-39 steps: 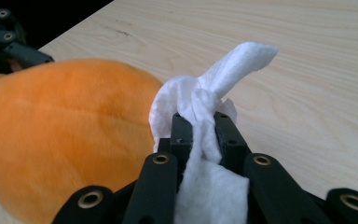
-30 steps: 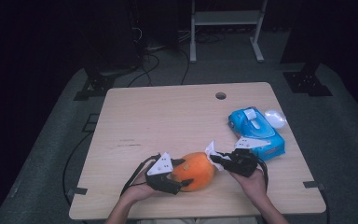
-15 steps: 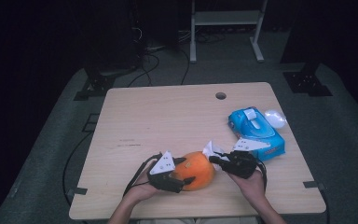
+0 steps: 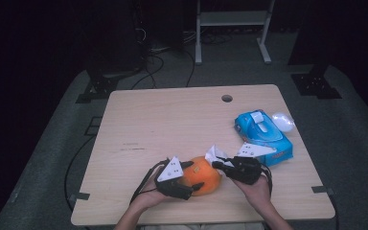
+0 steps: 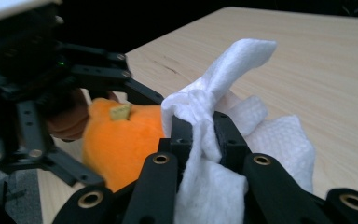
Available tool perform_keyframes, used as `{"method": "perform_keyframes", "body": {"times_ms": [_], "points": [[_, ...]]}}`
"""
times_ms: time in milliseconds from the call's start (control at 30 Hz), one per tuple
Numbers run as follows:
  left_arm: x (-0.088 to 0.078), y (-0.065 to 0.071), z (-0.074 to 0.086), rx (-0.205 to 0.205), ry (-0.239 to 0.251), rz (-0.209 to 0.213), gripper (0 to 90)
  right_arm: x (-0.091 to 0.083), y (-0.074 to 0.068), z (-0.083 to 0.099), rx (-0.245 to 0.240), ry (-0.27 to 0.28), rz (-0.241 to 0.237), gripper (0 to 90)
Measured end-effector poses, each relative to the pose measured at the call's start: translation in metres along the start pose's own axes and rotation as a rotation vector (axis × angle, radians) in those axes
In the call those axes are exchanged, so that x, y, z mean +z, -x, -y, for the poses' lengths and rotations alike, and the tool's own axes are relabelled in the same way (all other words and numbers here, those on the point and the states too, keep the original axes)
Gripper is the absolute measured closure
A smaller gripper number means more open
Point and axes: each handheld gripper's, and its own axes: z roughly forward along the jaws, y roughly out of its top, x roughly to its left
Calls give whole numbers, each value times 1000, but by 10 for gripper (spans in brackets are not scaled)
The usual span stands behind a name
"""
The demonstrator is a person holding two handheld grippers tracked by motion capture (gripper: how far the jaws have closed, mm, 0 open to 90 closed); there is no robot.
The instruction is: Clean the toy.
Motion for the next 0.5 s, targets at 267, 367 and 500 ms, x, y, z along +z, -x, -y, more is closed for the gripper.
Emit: {"method": "perform_keyframes", "body": {"times_ms": [267,367,500], "points": [[0,-5,5,-29,9,-11,132,-1,20,10,53,-27,62,792],[-1,-3,0,-38,-5,-42,239,-1,7,3,16,-7,62,792],[-3,4,-12,-49,19,-50,328,-7,-14,-7,-28,46,19,792]]}}
